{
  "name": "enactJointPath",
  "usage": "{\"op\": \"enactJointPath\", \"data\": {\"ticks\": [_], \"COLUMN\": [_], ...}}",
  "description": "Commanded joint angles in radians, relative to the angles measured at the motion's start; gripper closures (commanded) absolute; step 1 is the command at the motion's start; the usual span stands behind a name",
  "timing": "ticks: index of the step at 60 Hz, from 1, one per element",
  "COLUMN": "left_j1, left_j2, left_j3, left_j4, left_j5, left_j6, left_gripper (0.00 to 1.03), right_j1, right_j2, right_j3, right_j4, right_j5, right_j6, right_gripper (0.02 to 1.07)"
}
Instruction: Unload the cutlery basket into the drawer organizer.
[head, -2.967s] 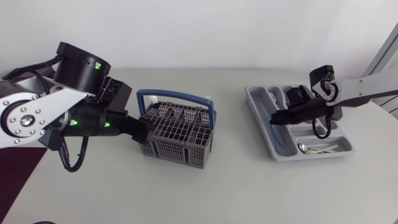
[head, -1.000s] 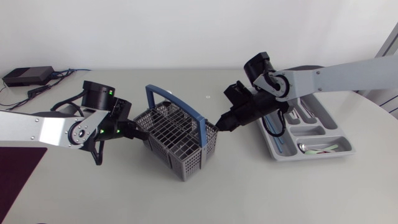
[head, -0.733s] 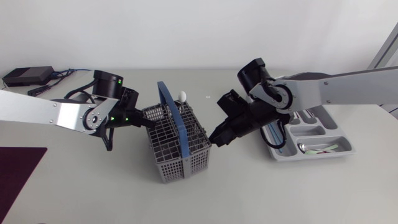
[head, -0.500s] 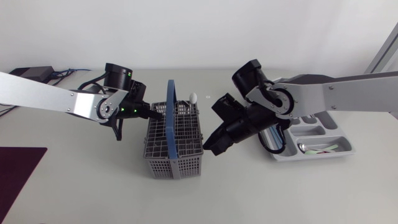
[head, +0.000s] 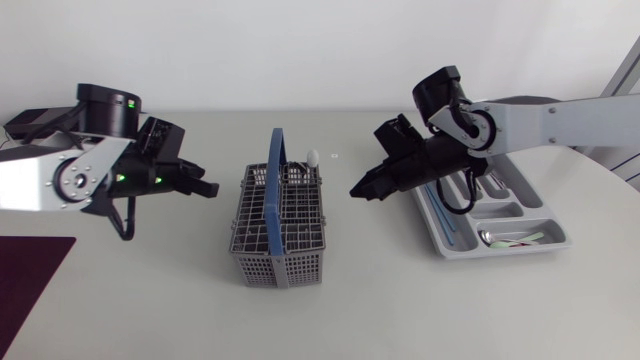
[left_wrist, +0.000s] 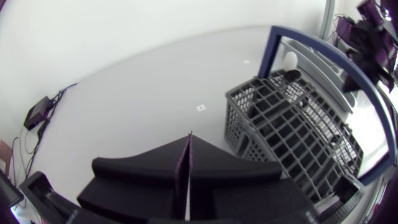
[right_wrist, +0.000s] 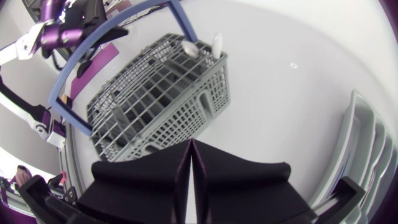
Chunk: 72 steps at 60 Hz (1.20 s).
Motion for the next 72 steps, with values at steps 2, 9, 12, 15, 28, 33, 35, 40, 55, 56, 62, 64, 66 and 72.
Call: {"op": "enactJointPath", "data": {"ticks": [2,9,12,15,28,33,35,40,55,56,62,64,66,72], "left_j1": [-0.053,-0.142,-0.176,-0.208,-0.288,-0.317,-0.334,-0.371,-0.444,-0.446,-0.454,-0.452,-0.452,-0.44], "left_j2": [-0.143,-0.28,-0.332,-0.376,-0.445,-0.447,-0.445,-0.442,-0.361,-0.353,-0.307,-0.289,-0.274,-0.234], "left_j3": [-0.09,-0.124,-0.133,-0.142,-0.146,-0.152,-0.158,-0.172,-0.198,-0.201,-0.215,-0.215,-0.218,-0.233], "left_j4": [-0.079,-0.208,-0.256,-0.31,-0.468,-0.5,-0.507,-0.527,-0.511,-0.504,-0.458,-0.446,-0.435,-0.383], "left_j5": [0.017,0.022,0.025,0.037,0.097,0.119,0.12,0.125,0.142,0.143,0.145,0.145,0.145,0.145], "left_j6": [0.055,0.068,0.076,0.082,0.113,0.113,0.113,0.111,0.067,0.065,0.05,0.047,0.044,0.042], "left_gripper": [1.0,1.0,1.0,1.0,1.0,1.0,1.0,1.0,1.0,1.0,1.0,1.0,1.0,1.0], "right_j1": [-0.033,-0.059,-0.065,-0.073,-0.068,-0.061,-0.057,-0.05,-0.025,-0.024,-0.002,0.007,0.012,0.03], "right_j2": [0.113,0.215,0.246,0.275,0.387,0.423,0.436,0.465,0.561,0.567,0.61,0.623,0.633,0.668], "right_j3": [0.079,0.18,0.223,0.269,0.435,0.488,0.508,0.547,0.685,0.691,0.749,0.769,0.783,0.832], "right_j4": [0.017,0.025,0.019,0.017,-0.012,-0.026,-0.033,-0.041,-0.09,-0.093,-0.116,-0.124,-0.131,-0.154], "right_j5": [-0.018,-0.02,-0.031,-0.038,-0.069,-0.071,-0.071,-0.074,-0.092,-0.092,-0.095,-0.095,-0.095,-0.104], "right_j6": [-0.013,-0.011,-0.011,-0.011,-0.006,-0.005,-0.005,-0.002,0.003,0.003,0.006,0.006,0.007,0.009], "right_gripper": [1.01,1.01,1.01,1.01,1.01,1.01,1.01,1.01,1.01,1.01,1.01,1.01,1.01,1.01]}}
